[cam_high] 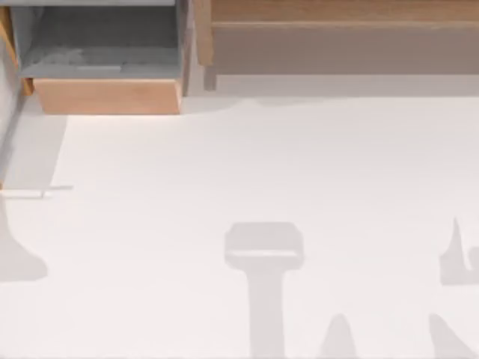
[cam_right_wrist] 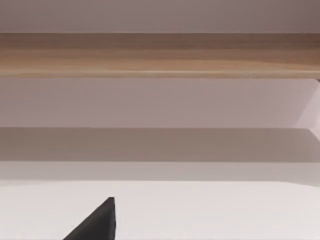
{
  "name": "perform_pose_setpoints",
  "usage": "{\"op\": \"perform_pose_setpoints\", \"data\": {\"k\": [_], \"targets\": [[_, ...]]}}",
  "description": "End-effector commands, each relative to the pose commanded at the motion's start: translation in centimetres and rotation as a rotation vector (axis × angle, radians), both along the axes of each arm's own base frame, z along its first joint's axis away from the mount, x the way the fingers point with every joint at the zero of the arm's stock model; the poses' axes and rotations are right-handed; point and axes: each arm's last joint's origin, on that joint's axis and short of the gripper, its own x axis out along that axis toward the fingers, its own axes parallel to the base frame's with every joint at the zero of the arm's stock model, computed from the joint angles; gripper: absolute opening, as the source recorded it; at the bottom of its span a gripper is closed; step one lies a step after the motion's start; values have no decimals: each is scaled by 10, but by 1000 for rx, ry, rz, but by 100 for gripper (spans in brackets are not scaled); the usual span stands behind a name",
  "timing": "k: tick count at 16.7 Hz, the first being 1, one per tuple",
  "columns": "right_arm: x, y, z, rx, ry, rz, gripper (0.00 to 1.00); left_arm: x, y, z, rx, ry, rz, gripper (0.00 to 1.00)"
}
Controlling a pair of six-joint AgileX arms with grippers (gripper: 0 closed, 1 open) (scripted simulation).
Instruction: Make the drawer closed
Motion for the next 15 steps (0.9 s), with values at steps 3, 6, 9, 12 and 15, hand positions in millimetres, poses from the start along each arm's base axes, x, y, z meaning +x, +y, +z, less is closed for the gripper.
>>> {"op": "perform_pose_setpoints", "data": {"k": [3,6,9,12,15], "targets": [[0,0,0,0,0,0,100,0,0,0,0,0,0,92],[0,0,0,0,0,0,100,0,0,0,0,0,0,70],[0,0,0,0,0,0,100,0,0,0,0,0,0,47],[0,0,0,0,0,0,100,0,0,0,0,0,0,25],[0,0,0,0,0,0,100,0,0,0,0,0,0,2]]}}
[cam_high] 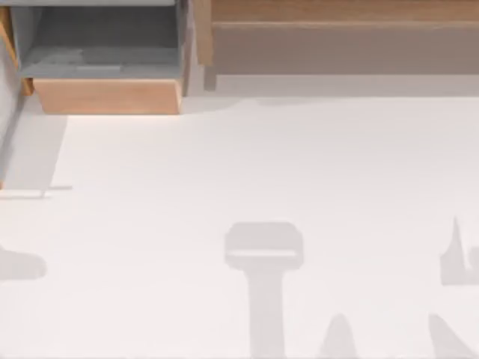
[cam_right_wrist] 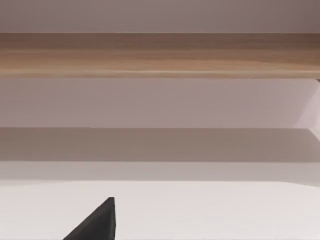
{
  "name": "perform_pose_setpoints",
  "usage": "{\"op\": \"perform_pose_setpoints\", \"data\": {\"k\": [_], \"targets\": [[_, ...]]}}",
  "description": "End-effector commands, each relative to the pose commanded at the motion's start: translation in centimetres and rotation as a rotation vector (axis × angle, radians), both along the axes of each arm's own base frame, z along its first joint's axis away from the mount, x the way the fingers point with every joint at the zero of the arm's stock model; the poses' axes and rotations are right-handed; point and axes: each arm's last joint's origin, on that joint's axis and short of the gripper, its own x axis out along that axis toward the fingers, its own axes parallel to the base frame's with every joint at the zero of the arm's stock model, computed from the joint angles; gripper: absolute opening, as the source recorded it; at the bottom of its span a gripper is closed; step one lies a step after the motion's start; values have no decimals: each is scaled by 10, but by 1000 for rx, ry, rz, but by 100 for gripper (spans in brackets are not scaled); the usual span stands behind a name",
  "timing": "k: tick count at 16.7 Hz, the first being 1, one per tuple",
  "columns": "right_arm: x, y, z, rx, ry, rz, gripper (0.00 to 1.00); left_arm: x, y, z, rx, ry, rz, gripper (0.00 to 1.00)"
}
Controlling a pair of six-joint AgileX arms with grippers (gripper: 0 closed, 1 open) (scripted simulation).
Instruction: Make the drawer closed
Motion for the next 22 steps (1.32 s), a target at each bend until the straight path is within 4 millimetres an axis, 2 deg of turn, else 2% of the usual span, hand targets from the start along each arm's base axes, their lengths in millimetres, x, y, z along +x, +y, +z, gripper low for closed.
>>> {"op": "perform_pose_setpoints", "data": {"k": [10,12,18,22], "targets": [[0,0,0,0,0,0,100,0,0,-4,-15,16,2,0],[0,0,0,0,0,0,100,10,1,-3,-13,14,-1,0],[0,0,0,0,0,0,100,56,0,-4,-15,16,2,0],[0,0,0,0,0,0,100,63,-1,-4,-16,16,2,0]]}}
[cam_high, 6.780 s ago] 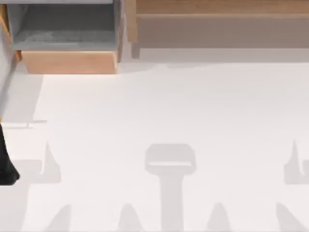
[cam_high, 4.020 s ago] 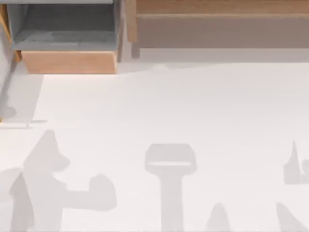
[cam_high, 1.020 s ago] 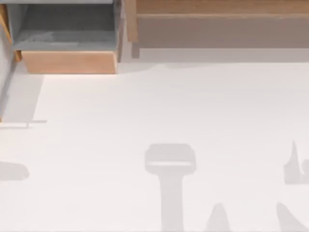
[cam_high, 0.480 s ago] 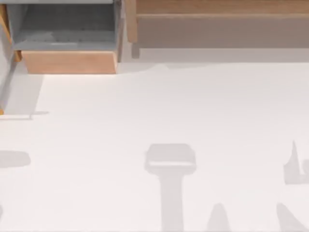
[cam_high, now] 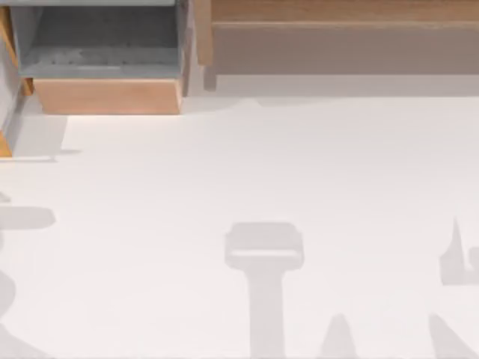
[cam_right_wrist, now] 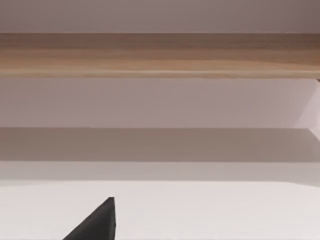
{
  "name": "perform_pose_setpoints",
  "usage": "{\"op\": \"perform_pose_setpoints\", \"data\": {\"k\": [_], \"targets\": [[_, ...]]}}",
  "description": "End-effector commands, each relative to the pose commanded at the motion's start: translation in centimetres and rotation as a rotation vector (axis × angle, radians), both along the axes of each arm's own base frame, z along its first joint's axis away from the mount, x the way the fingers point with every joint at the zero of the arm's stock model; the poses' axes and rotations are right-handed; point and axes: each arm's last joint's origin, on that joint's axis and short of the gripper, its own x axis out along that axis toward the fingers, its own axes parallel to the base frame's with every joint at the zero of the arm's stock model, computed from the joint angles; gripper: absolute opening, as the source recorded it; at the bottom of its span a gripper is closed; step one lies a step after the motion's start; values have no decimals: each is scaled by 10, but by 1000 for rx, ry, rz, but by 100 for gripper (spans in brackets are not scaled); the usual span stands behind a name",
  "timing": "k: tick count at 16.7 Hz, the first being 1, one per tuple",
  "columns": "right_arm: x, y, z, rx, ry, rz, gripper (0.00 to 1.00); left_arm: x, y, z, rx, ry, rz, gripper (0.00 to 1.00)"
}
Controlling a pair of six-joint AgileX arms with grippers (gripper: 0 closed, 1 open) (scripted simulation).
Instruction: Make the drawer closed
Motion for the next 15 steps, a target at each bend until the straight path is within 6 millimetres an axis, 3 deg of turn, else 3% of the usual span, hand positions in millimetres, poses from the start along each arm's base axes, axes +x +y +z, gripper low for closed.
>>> {"op": "perform_pose_setpoints", "data": {"k": [3,11,15], "targets": [[0,0,0,0,0,0,100,2,0,-1,-3,3,-2,0],[0,0,0,0,0,0,100,58,0,-1,-5,5,2,0],[0,0,0,0,0,0,100,61,-1,-1,-5,6,2,0]]}}
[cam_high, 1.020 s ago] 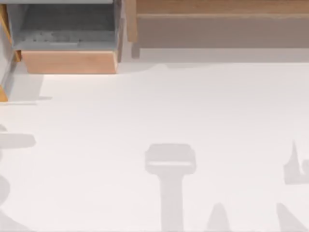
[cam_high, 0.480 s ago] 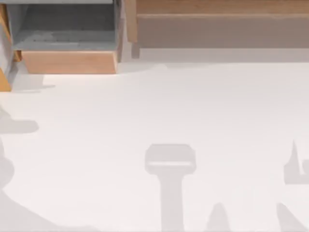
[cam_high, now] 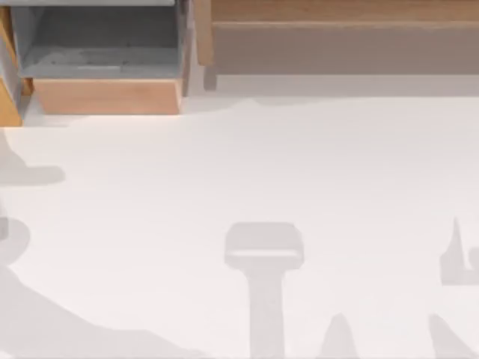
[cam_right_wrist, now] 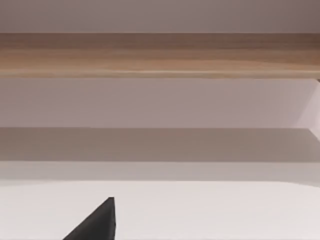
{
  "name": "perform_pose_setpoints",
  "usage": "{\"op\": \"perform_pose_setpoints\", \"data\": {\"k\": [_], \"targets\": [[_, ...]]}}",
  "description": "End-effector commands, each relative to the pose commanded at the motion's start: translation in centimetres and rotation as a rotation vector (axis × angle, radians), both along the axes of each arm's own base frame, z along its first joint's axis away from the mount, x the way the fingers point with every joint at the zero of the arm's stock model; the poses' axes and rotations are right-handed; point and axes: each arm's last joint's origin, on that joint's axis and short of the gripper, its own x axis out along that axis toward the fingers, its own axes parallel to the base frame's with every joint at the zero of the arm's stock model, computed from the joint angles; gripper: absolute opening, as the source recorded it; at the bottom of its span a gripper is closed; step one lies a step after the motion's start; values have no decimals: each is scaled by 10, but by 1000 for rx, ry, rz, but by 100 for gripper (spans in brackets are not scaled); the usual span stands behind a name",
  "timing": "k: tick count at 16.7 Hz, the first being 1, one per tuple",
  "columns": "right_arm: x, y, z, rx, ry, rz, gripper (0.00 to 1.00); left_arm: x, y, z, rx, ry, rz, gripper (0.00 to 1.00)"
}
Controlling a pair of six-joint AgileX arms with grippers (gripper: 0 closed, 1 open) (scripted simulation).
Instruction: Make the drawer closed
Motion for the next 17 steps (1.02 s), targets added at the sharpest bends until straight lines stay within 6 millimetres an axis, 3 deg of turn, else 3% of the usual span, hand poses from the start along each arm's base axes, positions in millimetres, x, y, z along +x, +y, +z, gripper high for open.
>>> {"op": "perform_pose_setpoints", "data": {"k": [4,12,16,17], "targets": [[0,0,0,0,0,0,100,7,1,0,0,0,-2,0],[0,0,0,0,0,0,100,60,0,0,-2,2,1,0],[0,0,0,0,0,0,100,62,-1,0,-2,3,1,0],[0,0,0,0,0,0,100,62,-1,0,-2,3,1,8]]}}
